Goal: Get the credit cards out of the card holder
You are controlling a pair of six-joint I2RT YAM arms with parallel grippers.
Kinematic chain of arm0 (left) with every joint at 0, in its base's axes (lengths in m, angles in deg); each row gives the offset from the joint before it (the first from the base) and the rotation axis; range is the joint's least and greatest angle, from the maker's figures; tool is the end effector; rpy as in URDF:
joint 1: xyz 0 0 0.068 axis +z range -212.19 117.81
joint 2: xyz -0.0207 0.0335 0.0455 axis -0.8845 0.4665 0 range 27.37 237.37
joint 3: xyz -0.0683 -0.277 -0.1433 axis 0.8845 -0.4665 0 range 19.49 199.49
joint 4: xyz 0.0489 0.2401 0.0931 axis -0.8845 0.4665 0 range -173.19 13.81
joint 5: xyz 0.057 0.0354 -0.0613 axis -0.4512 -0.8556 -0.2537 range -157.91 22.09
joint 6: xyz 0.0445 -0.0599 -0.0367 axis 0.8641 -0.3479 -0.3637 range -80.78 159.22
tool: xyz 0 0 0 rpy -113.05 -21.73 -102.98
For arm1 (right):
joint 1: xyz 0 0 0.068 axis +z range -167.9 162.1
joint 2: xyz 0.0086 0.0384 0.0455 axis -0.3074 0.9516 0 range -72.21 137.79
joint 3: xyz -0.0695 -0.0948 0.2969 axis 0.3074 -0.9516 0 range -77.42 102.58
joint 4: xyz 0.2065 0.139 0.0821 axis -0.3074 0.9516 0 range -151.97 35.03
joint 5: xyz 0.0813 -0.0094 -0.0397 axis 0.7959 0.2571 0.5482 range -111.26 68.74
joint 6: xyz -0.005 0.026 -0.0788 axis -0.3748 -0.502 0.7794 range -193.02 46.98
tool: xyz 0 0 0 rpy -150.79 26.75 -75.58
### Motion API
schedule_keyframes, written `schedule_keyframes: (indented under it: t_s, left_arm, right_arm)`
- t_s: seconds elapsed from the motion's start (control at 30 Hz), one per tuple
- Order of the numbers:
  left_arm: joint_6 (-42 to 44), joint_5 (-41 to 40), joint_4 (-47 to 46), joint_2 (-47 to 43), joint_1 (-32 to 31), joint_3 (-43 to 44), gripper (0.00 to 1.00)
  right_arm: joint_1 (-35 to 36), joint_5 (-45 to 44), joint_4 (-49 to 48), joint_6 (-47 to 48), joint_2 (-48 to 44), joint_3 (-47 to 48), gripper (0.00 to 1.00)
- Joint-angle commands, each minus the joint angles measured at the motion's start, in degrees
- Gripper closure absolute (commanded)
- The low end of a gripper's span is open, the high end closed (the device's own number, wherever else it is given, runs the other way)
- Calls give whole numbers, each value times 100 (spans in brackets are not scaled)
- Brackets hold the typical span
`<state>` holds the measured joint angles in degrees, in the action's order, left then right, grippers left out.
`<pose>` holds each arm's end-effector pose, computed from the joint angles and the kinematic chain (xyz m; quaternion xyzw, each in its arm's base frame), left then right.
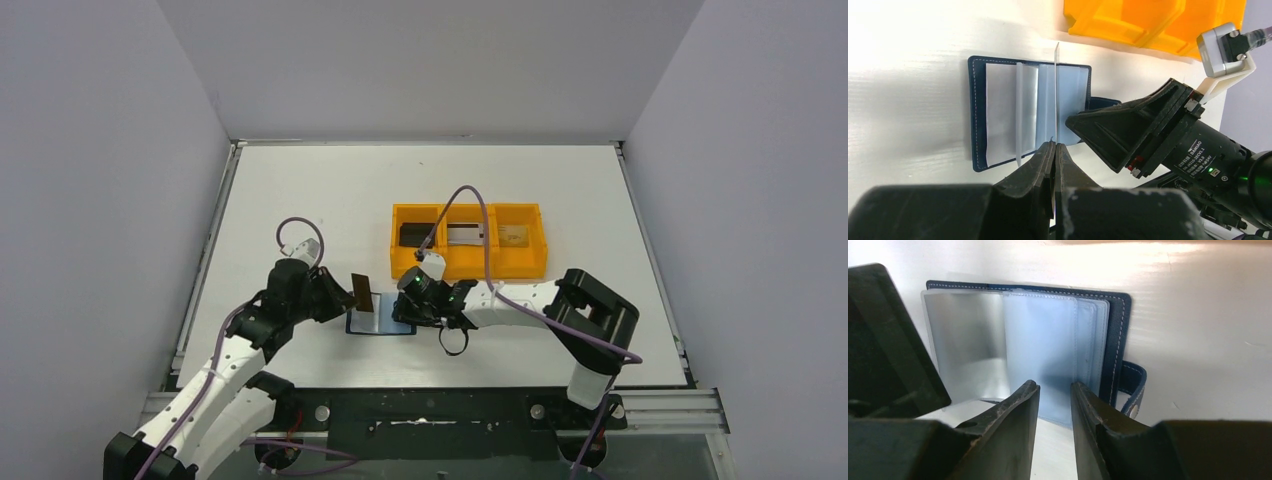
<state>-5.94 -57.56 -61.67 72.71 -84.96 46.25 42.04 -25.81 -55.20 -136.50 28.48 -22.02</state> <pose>0.1463 -0.0756 0.2201 -0.1380 0.8932 -0.3026 0.3027 0.1971 0.3289 0.1721 0.0421 0.9441 0.2683 0.1871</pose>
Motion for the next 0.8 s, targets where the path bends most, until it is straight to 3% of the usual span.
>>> schedule_keyframes:
  t_s: [0.0, 0.37, 0.57, 0.77]
  left_arm:
    - [52, -103, -80, -324, 34, 325, 100]
    - [-16, -5, -434, -784, 35, 157, 100]
    - [-26, 141, -555, -833, 35, 14, 100]
    - [-153, 438, -926, -827, 35, -128, 100]
  right_arm:
    - [-37, -105, -224, 252, -486, -174, 67]
    - [-36, -262, -835, 443, -1308, -525, 55]
    - [-65, -339, -1058, 308, -1495, -778, 43]
    - [-88, -223, -1457, 238, -1545, -978, 40]
